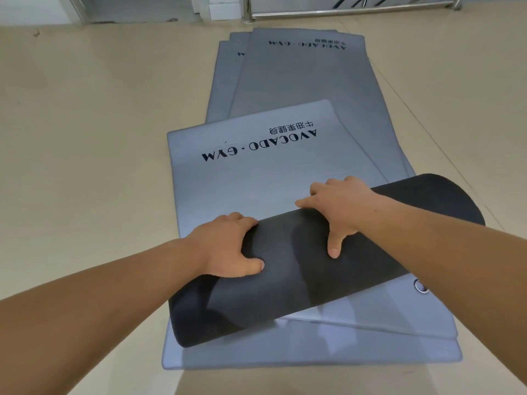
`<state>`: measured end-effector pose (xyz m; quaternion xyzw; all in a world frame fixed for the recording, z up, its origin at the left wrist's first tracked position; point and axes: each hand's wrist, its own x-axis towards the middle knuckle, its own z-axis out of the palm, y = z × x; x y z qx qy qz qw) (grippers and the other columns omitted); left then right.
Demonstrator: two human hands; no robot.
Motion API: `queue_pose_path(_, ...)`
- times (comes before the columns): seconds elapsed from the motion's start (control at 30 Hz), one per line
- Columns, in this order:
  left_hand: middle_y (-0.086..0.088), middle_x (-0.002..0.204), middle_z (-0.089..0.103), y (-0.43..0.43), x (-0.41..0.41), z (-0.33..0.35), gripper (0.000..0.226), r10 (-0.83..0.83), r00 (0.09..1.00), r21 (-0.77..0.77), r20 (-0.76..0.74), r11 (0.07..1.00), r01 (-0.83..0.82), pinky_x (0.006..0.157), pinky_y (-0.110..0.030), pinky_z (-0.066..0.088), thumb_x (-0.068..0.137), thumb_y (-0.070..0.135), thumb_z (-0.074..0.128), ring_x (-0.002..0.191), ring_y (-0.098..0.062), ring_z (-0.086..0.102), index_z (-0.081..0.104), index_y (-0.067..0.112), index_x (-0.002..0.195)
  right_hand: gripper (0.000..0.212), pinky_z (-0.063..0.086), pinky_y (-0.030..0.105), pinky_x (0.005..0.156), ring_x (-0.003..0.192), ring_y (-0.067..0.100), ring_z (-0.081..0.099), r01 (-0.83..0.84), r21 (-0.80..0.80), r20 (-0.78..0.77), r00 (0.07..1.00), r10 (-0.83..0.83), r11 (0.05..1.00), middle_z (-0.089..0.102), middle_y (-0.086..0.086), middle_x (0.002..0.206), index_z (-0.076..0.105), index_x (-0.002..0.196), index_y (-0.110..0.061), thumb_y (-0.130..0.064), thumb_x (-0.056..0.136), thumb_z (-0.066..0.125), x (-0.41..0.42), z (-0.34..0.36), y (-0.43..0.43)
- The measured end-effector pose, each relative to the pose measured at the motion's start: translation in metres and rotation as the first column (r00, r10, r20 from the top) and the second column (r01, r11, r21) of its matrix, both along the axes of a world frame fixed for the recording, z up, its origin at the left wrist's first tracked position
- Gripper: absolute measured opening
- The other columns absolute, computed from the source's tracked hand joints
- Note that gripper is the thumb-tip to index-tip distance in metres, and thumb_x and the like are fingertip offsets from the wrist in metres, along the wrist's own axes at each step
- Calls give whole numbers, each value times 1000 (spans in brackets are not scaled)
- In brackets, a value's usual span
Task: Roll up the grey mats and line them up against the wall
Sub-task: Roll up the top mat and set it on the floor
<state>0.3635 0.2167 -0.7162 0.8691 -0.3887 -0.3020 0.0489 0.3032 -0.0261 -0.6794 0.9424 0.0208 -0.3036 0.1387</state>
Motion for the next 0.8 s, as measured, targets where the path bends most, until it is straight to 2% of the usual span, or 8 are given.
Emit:
queue_pose_path(0.17,-1,145,39,-2,-7,1,145,-140,977,233,163,967,100,101,-51,49,46,88,74,131,-28,45,4,28,158,95,47,37,77,115,25,61,255,42,222,940,-258,966,58,-5,128,45,148,-36,-64,67,86,17,20,-2)
queue_pose_path(0.23,1,137,45,0,-4,-4,142,-129,978,222,164,971,91,97,-49,51,42,86,74,122,-26,49,11,29,155,73,51,37,78,111,26,64,346,123,221,904,-366,930,63,-3,127,54,140,-33,-49,75,86,12,14,3)
queue_pose_path(0.33,9,114,55,-2,15,2,123,-79,992,159,98,985,62,87,-44,56,41,84,75,101,-21,58,29,36,145,46,52,42,99,125,21,57,353,376,208,869,-450,857,60,-7,139,58,139,-38,-35,93,64,-13,-2,9)
queue_pose_path(0.4,14,111,59,-4,28,12,111,-27,1000,121,6,992,26,87,-42,57,43,80,79,98,-18,62,38,41,139,52,39,42,116,143,18,42,270,425,266,875,-405,864,48,-6,155,52,148,-37,-48,98,51,-37,-8,10)
queue_pose_path(0.47,15,113,62,-7,33,19,101,5,997,107,-78,994,3,91,-42,56,46,73,85,100,-17,63,44,41,134,63,31,46,121,148,20,36,175,386,405,850,-337,905,44,-1,159,49,151,-34,-62,95,39,-56,-14,6)
queue_pose_path(0.6,15,113,64,-16,12,21,83,76,967,94,-245,994,-54,89,-39,59,53,59,93,99,-13,65,52,40,124,82,39,56,114,143,27,43,264,299,539,746,-391,917,51,4,151,53,147,-35,-85,88,28,-81,-26,-16)
queue_pose_path(0.73,12,108,76,-18,-4,20,73,277,777,109,-566,959,-263,84,-37,64,59,41,100,91,-14,77,62,37,121,87,43,55,109,140,25,43,386,391,578,603,-549,836,52,2,146,60,141,-35,-92,85,26,-90,-30,-27)
queue_pose_path(0.8,16,110,76,-11,-9,18,80,293,749,124,-594,953,-275,91,-37,62,59,49,99,95,-10,76,61,38,128,83,42,57,109,139,26,42,365,419,590,586,-555,831,54,3,141,65,134,-34,-90,85,27,-81,-32,-25)
